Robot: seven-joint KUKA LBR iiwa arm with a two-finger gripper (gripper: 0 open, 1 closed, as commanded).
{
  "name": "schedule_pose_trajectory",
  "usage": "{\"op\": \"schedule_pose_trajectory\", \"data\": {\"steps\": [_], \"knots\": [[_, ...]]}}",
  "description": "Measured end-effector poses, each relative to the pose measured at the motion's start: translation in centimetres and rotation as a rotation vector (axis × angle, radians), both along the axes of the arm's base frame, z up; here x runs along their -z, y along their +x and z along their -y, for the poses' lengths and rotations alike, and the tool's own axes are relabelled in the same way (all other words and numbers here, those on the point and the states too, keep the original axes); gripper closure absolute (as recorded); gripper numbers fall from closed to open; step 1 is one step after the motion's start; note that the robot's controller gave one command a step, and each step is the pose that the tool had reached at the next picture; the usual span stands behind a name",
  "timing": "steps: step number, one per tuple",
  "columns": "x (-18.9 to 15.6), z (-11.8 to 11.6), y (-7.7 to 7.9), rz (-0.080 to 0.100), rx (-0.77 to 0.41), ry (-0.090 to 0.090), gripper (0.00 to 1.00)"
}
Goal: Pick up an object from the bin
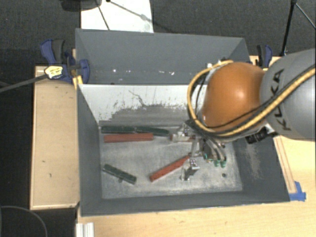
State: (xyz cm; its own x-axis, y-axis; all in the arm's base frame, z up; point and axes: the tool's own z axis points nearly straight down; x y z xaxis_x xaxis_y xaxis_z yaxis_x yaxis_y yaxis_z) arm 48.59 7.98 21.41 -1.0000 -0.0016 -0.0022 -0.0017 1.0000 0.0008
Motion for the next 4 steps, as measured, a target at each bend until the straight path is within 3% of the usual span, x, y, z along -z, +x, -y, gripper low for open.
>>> {"op": "schedule_pose_trajectory", "data": {"steps": [1,2,3,4], "knots": [[5.1,0.1,2.1,0.006,-0.075,0.000,0.00],[13.6,0.4,1.7,0.002,-0.075,0.000,1.00],[13.6,0.4,1.7,0.002,-0.075,0.000,1.00],[2.6,-0.4,3.3,0.000,-0.078,0.000,1.00]]}}
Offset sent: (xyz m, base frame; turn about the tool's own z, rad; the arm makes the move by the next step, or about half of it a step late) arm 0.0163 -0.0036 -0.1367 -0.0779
